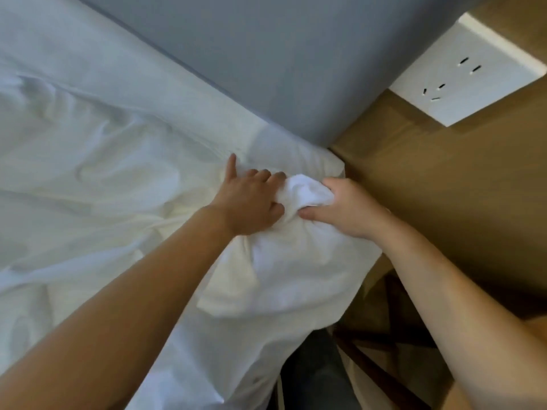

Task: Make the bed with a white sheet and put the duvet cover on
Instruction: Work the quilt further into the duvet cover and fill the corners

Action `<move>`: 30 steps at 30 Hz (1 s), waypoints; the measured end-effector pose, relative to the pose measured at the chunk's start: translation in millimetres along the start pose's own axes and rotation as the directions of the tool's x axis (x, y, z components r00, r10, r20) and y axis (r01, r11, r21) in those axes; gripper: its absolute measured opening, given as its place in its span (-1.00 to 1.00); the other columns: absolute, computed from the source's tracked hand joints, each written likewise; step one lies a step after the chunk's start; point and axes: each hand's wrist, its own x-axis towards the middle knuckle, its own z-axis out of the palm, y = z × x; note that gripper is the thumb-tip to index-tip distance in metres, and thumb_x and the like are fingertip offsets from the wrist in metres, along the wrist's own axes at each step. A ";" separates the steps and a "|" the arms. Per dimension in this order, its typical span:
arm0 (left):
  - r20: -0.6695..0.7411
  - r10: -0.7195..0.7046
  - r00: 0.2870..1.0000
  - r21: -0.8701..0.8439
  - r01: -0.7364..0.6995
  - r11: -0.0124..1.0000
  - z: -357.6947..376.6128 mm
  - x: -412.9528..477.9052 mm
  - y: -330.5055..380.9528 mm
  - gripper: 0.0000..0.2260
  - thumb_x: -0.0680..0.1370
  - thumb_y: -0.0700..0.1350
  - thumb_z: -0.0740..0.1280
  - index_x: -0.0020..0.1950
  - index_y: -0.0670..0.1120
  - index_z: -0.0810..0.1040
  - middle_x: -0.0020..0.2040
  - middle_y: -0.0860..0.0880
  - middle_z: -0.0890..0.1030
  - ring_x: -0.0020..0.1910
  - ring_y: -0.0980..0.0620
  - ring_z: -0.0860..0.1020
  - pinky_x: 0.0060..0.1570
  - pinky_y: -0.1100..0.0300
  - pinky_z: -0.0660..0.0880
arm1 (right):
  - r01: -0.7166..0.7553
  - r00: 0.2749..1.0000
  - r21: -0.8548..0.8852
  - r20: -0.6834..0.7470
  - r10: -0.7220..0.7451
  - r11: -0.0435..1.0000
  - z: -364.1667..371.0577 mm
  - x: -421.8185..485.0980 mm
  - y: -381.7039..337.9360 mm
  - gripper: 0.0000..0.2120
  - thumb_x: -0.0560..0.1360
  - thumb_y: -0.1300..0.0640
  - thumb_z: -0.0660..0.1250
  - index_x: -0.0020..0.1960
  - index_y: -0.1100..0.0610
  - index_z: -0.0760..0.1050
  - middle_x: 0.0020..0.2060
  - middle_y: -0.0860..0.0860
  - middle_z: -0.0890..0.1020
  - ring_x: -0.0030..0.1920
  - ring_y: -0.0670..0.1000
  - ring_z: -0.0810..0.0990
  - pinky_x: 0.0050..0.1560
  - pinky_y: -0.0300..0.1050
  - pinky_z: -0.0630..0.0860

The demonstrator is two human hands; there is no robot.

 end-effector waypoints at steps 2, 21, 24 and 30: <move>-0.003 0.016 1.000 0.064 -0.016 0.998 -3.3 1.7 -6.7 -0.68 0.59 0.10 0.06 0.11 -0.12 0.39 0.02 -0.10 0.60 0.07 -0.15 0.54 0.17 0.01 0.29 | -0.042 0.997 -0.047 0.060 0.044 0.998 3.1 0.4 6.9 -0.62 0.33 -0.24 0.43 -0.14 0.01 0.39 -0.25 -0.13 0.48 -0.25 -0.14 0.47 -0.33 -0.25 0.33; -0.314 -0.040 0.949 0.331 0.149 0.932 -60.4 -3.5 -121.8 -0.48 0.49 0.31 0.15 0.01 -0.17 0.41 -0.16 -0.19 0.60 -0.18 -0.21 0.56 -0.19 0.09 0.21 | -0.194 0.960 -0.136 -0.228 0.159 0.972 12.6 46.1 17.5 -0.28 0.30 -0.25 0.44 0.27 0.19 0.41 0.16 0.15 0.55 0.09 0.13 0.53 -0.10 -0.12 0.36; -0.315 -0.052 0.948 0.312 0.155 0.937 -50.6 -6.5 -132.9 -0.41 0.43 0.40 0.00 -0.06 -0.14 0.37 -0.24 -0.15 0.56 -0.28 -0.18 0.52 -0.24 0.11 0.21 | -0.232 0.970 -0.216 -0.125 0.209 0.948 9.3 45.7 31.3 -0.05 0.17 -0.40 0.42 0.37 0.13 0.32 0.23 0.11 0.50 0.10 0.11 0.51 -0.15 -0.13 0.31; -0.258 -0.106 0.960 0.244 0.171 0.955 -34.6 -3.5 -141.5 -0.38 0.47 0.37 0.05 0.22 -0.09 0.46 -0.04 -0.16 0.62 -0.07 -0.21 0.58 -0.20 0.09 0.31 | -0.268 0.955 -0.053 0.119 0.272 0.962 8.6 29.4 74.1 -0.60 0.36 -0.06 0.48 0.12 0.07 0.52 -0.01 0.02 0.59 -0.02 0.04 0.53 -0.03 -0.05 0.45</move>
